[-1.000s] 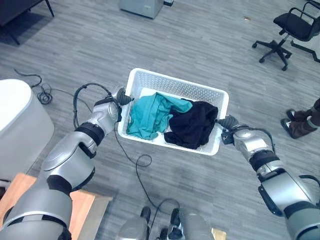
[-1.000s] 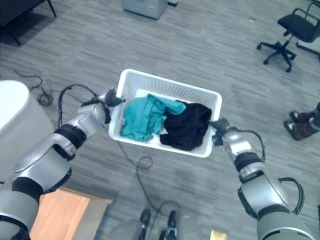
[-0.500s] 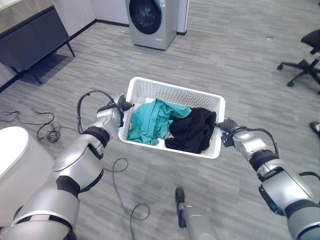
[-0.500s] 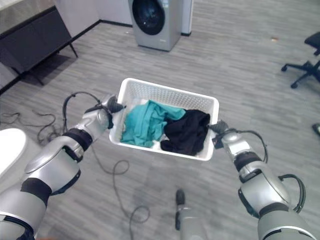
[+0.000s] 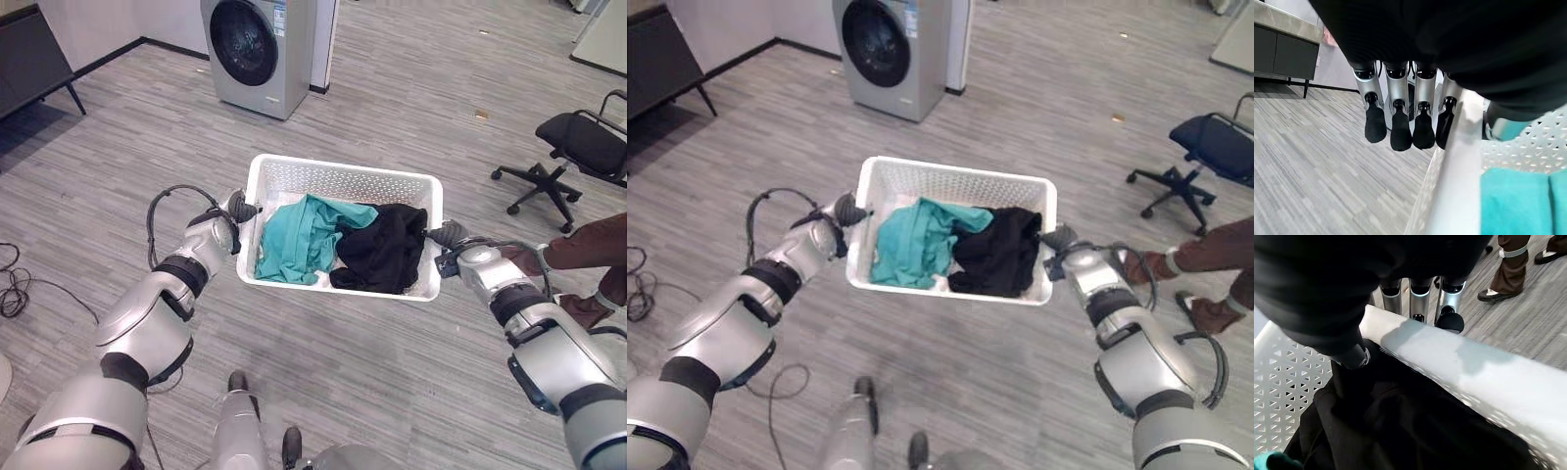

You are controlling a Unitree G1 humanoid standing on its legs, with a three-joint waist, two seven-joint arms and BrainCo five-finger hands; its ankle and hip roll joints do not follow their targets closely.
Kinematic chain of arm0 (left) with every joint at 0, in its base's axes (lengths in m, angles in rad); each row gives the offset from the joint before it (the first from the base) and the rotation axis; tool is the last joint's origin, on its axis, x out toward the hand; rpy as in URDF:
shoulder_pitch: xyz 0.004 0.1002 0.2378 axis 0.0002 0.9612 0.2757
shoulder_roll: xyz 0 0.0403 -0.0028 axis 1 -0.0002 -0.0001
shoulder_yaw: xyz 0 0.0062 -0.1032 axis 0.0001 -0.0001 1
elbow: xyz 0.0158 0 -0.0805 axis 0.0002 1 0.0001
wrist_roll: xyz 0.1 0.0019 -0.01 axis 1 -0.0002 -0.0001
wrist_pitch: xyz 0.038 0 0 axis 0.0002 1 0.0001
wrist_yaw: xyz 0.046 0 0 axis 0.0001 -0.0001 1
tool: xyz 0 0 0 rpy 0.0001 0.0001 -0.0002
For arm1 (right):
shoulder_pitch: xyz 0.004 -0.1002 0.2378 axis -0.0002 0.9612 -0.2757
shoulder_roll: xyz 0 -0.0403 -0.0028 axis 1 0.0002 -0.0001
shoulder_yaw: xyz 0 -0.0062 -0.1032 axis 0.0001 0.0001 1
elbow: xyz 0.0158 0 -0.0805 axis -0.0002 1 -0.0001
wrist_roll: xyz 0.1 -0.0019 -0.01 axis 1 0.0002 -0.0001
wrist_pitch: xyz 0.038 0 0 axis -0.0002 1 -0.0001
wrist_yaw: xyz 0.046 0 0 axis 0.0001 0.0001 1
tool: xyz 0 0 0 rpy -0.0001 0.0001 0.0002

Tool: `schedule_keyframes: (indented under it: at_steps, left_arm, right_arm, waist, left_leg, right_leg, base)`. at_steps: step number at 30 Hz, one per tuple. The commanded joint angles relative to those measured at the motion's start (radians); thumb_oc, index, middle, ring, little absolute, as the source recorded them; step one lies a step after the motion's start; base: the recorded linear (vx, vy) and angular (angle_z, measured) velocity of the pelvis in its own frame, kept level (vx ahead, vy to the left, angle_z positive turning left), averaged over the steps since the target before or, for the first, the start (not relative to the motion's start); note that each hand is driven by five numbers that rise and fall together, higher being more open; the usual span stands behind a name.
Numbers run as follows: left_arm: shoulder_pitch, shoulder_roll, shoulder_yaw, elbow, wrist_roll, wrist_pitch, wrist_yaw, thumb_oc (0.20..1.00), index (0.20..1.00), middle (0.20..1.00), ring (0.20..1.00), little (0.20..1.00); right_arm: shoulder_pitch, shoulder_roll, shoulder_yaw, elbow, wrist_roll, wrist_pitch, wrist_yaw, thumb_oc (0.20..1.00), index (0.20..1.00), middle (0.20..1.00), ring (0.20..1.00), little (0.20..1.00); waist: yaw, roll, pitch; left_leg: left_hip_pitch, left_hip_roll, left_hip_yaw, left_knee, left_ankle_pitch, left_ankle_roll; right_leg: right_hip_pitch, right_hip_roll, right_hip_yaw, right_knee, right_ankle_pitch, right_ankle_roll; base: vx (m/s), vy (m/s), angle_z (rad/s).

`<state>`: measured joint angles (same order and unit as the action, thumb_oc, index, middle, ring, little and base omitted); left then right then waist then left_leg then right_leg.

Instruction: Grab the laundry basket,head to the washer,open it,put in the laundry and shut it.

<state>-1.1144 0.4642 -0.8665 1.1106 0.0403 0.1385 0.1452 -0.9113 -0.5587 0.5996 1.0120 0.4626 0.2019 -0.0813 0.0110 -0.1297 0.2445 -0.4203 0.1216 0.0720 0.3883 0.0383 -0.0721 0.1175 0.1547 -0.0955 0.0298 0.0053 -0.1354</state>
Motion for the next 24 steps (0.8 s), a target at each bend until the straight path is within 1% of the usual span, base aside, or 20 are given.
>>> schedule_keyframes:
  at_steps: [1,2,4,5,6,7,9,10,13,14,15,16,17,18,19,20,21,22,23,24]
  left_arm:
    - [-0.177,-0.056,-0.066,-0.005,0.003,-0.063,0.037,0.2,0.2,0.2,0.2,0.2]
    - [-0.169,-0.055,-0.071,-0.005,-0.004,-0.065,0.032,0.2,0.2,0.2,0.2,0.2]
    - [-0.166,-0.053,-0.072,-0.004,-0.006,-0.066,0.031,0.2,0.2,0.2,0.2,0.2]
    - [-0.16,-0.048,-0.07,-0.004,-0.003,-0.068,0.035,0.2,0.2,0.2,0.2,0.2]
    - [-0.159,-0.049,-0.074,-0.006,0.003,-0.067,0.034,0.2,0.2,0.2,0.2,0.2]
    - [-0.159,-0.05,-0.084,-0.002,0.012,-0.071,0.034,0.2,0.2,0.2,0.2,0.2]
    - [-0.155,-0.045,-0.087,-0.007,0.014,-0.071,0.034,0.2,0.2,0.2,0.2,0.2]
    - [-0.159,-0.047,-0.092,-0.007,0.019,-0.069,0.037,0.2,0.2,0.2,0.2,0.2]
    - [-0.156,-0.048,-0.101,-0.006,0.021,-0.069,0.035,0.2,0.2,0.2,0.2,0.2]
    - [-0.155,-0.048,-0.101,-0.006,0.021,-0.069,0.034,0.2,0.2,0.2,0.2,0.2]
    - [-0.155,-0.045,-0.102,-0.01,0.021,-0.068,0.036,0.2,0.2,0.2,0.2,0.2]
    - [-0.152,-0.045,-0.099,-0.009,0.016,-0.065,0.035,0.2,0.2,0.2,0.2,0.2]
    - [-0.152,-0.045,-0.099,-0.009,0.016,-0.065,0.035,0.2,0.2,0.2,0.2,0.2]
    - [-0.15,-0.045,-0.098,-0.007,0.017,-0.063,0.034,0.2,0.2,0.2,0.2,0.2]
    - [-0.149,-0.045,-0.098,-0.007,0.017,-0.062,0.034,0.2,0.2,0.2,0.2,0.2]
    - [-0.156,-0.051,-0.095,0.0,0.019,-0.061,0.035,0.2,0.2,0.2,0.2,0.2]
    - [-0.156,-0.053,-0.096,-0.003,0.018,-0.061,0.036,0.2,0.2,0.2,0.2,0.2]
    - [-0.16,-0.064,-0.09,0.003,0.018,-0.061,0.035,0.2,0.2,0.2,0.2,0.2]
    - [-0.16,-0.064,-0.09,0.003,0.019,-0.061,0.035,0.2,0.2,0.2,0.2,0.2]
    - [-0.158,-0.063,-0.09,0.005,0.019,-0.061,0.031,0.2,0.2,0.2,0.2,0.2]
  right_arm:
    - [-0.075,-0.022,-0.034,-0.093,0.036,-0.121,-0.013,0.2,0.2,0.2,0.2,0.2]
    - [-0.084,-0.003,-0.025,-0.074,0.035,-0.121,-0.009,0.2,0.2,0.2,0.2,0.2]
    - [-0.09,0.008,-0.02,-0.064,0.035,-0.121,-0.008,0.2,0.2,0.2,0.2,0.2]
    - [-0.092,0.028,-0.015,-0.061,0.026,-0.11,-0.002,0.2,0.2,0.2,0.2,0.2]
    - [-0.096,0.031,-0.014,-0.065,0.022,-0.108,-0.004,0.2,0.2,0.2,0.2,0.2]
    - [-0.084,0.04,-0.022,-0.074,0.018,-0.112,-0.002,0.2,0.2,0.2,0.2,0.2]
    - [-0.068,0.043,-0.033,-0.082,0.015,-0.111,0.001,0.2,0.2,0.2,0.2,0.2]
    - [-0.057,0.054,-0.038,-0.091,0.002,-0.111,0.003,0.2,0.2,0.2,0.2,0.2]
    - [-0.048,0.07,-0.048,-0.1,-0.014,-0.11,0.008,0.2,0.2,0.2,0.2,0.2]
    - [-0.047,0.07,-0.048,-0.1,-0.014,-0.11,0.008,0.2,0.2,0.2,0.2,0.2]
    - [-0.049,0.074,-0.051,-0.103,-0.017,-0.11,0.009,0.2,0.2,0.2,0.2,0.2]
    - [-0.053,0.087,-0.058,-0.102,-0.018,-0.111,0.007,0.2,0.2,0.2,0.2,0.2]
    - [-0.053,0.087,-0.058,-0.102,-0.018,-0.111,0.007,0.2,0.2,0.2,0.2,0.2]
    - [-0.049,0.098,-0.076,-0.101,-0.017,-0.116,0.005,0.2,0.2,0.2,0.2,0.2]
    - [-0.049,0.098,-0.076,-0.101,-0.017,-0.116,0.005,0.2,0.2,0.2,0.2,0.2]
    - [-0.049,0.101,-0.079,-0.099,-0.018,-0.117,0.001,0.2,0.2,0.2,0.2,0.2]
    - [-0.048,0.099,-0.082,-0.1,-0.018,-0.117,0.003,0.2,0.2,0.2,0.2,0.2]
    - [-0.049,0.09,-0.08,-0.096,-0.023,-0.114,0.004,0.2,0.2,0.2,0.2,0.2]
    - [-0.049,0.09,-0.079,-0.096,-0.023,-0.114,0.004,0.2,0.2,0.2,0.2,0.2]
    - [-0.049,0.083,-0.08,-0.096,-0.025,-0.112,0.007,0.2,0.2,0.2,0.2,0.2]
  waist:
    - [0.103,0.054,-0.032]
    - [0.11,0.063,-0.033]
    - [0.115,0.064,-0.035]
    - [0.123,0.083,-0.071]
    - [0.129,0.093,-0.09]
    - [0.141,0.084,-0.12]
    - [0.143,0.08,-0.128]
    - [0.143,0.07,-0.149]
    - [0.139,0.06,-0.16]
    - [0.139,0.053,-0.158]
    - [0.136,0.059,-0.153]
    - [0.123,0.074,-0.145]
    - [0.123,0.072,-0.143]
    - [0.111,0.087,-0.13]
    - [0.109,0.085,-0.129]
    - [0.101,0.088,-0.126]
    - [0.091,0.091,-0.124]
    - [0.07,0.097,-0.12]
    - [0.066,0.097,-0.118]
    - [0.056,0.095,-0.116]
  left_leg:
    - [0.104,-0.084,-0.186,-0.367,0.058,0.025]
    - [0.084,-0.101,-0.219,-0.398,0.073,0.021]
    - [0.082,-0.104,-0.214,-0.385,0.074,0.023]
    - [0.129,-0.089,-0.223,-0.416,0.098,0.03]
    - [0.138,-0.081,-0.221,-0.407,0.119,0.032]
    - [0.142,-0.098,-0.221,-0.348,0.121,0.037]
    - [0.146,-0.104,-0.215,-0.327,0.119,0.04]
    - [0.169,-0.127,-0.205,-0.29,0.098,0.059]
    - [0.219,-0.148,-0.176,-0.265,0.043,0.098]
    - [0.222,-0.155,-0.174,-0.262,0.035,0.099]
    - [0.244,-0.153,-0.168,-0.258,0.018,0.112]
    - [0.295,-0.148,-0.162,-0.264,-0.006,0.136]
    - [0.296,-0.151,-0.161,-0.263,-0.007,0.137]
    - [0.342,-0.133,-0.149,-0.266,-0.027,0.145]
    - [0.342,-0.135,-0.151,-0.266,-0.027,0.144]
    - [0.366,-0.127,-0.154,-0.272,-0.039,0.139]
    - [0.386,-0.127,-0.165,-0.277,-0.046,0.136]
    - [0.421,-0.121,-0.184,-0.289,-0.06,0.128]
    - [0.425,-0.121,-0.188,-0.29,-0.063,0.126]
    - [0.439,-0.119,-0.193,-0.292,-0.074,0.119]
  right_leg:
    - [0.014,-0.119,0.038,0.054,-0.156,0.172]
    - [0.039,-0.11,0.069,0.067,-0.181,0.169]
    - [0.051,-0.112,0.079,0.072,-0.194,0.169]
    - [0.082,-0.112,0.107,0.072,-0.23,0.173]
    - [0.093,-0.115,0.119,0.072,-0.232,0.178]
    - [0.114,-0.15,0.128,0.094,-0.225,0.2]
    - [0.115,-0.163,0.133,0.111,-0.215,0.207]
    - [0.108,-0.192,0.141,0.183,-0.152,0.232]
    - [0.055,-0.22,0.138,0.366,-0.006,0.276]
    - [0.058,-0.227,0.138,0.372,-0.015,0.277]
    - [0.027,-0.229,0.132,0.46,0.017,0.283]
    - [-0.027,-0.227,0.105,0.607,0.077,0.292]
    - [-0.029,-0.23,0.106,0.614,0.073,0.293]
    - [-0.079,-0.256,0.036,0.703,0.067,0.296]
    - [-0.079,-0.258,0.034,0.706,0.064,0.296]
    - [-0.108,-0.284,-0.018,0.701,0.029,0.285]
    - [-0.128,-0.293,-0.048,0.673,0.0,0.277]
    - [-0.185,-0.28,-0.074,0.598,-0.066,0.26]
    - [-0.179,-0.28,-0.079,0.597,-0.071,0.258]
    - [-0.183,-0.279,-0.092,0.527,-0.098,0.254]
  base:
    - [0.93,0.11,-0.21]
    - [0.63,0.076,-0.02]
    - [0.4,0.102,-0.39]
    - [0.47,0.194,-0.7]
    - [0.8,0.341,-0.76]
    - [0.49,0.237,-0.54]
    - [0.45,0.207,-0.57]
    - [0.57,0.276,-0.26]
    - [0.4,0.21,-0.07]
    - [0.21,0.121,-0.17]
    - [0.28,0.183,-0.15]
    - [0.26,0.186,-0.23]
    - [0.36,0.226,-0.23]
    - [0.18,0.096,-0.07]
    - [0.33,0.118,0.09]
    - [0.24,0.022,0.34]
    - [0.43,0.02,0.36]
    - [0.29,-0.009,0.5]
    - [0.3,-0.042,0.59]
    - [0.22,-0.11,0.72]
